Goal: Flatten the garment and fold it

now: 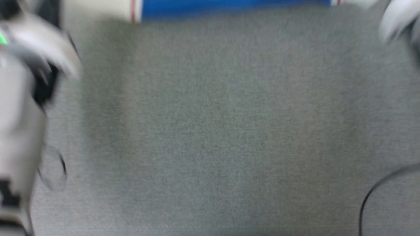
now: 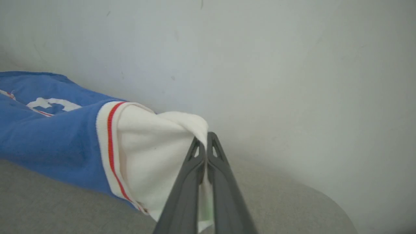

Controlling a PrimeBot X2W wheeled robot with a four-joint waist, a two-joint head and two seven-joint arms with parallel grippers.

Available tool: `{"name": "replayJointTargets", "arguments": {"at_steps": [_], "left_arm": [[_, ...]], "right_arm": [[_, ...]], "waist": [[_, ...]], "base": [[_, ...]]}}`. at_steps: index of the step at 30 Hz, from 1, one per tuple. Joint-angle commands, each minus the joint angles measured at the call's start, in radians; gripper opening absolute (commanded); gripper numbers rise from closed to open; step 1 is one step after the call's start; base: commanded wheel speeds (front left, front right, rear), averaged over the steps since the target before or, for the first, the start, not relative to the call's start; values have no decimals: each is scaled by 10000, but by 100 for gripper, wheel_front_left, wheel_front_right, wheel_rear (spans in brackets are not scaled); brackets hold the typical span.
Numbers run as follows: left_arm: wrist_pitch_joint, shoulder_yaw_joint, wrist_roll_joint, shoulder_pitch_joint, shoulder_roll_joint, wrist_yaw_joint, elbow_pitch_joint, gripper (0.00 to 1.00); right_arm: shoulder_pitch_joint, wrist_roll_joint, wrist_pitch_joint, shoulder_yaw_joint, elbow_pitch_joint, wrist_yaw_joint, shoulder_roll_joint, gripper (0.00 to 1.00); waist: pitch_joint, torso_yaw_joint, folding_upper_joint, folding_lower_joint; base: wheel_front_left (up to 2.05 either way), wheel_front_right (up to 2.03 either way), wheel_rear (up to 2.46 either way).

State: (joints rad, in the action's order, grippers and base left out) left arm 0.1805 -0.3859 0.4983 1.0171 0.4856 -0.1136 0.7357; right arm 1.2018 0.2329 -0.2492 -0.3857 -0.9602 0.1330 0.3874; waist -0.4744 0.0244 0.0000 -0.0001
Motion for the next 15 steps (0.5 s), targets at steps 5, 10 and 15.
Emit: {"name": "replayJointTargets", "arguments": {"at_steps": [5, 10, 15], "left_arm": [[-1174, -259, 980, -3173, 216, -94, -1210, 0], [-2671, -259, 2089, -6082, 708, 93, -3378, 0], [-4038, -350, 2722, -8442, 1229, 974, -5528, 0]], "right_arm": [[-2887, 1296, 33, -1054, 1067, -23, 410, 0], [-5094, 2504, 789, -1653, 2547, -23, 1254, 0], [-7049, 3434, 1806, -1550, 3654, -23, 2209, 0]], "waist": [[2399, 176, 0, 1], [3151, 127, 0, 1], [3585, 195, 0, 1]], "base": [[0, 0, 0], [0, 0, 0], [0, 0, 0]]}}
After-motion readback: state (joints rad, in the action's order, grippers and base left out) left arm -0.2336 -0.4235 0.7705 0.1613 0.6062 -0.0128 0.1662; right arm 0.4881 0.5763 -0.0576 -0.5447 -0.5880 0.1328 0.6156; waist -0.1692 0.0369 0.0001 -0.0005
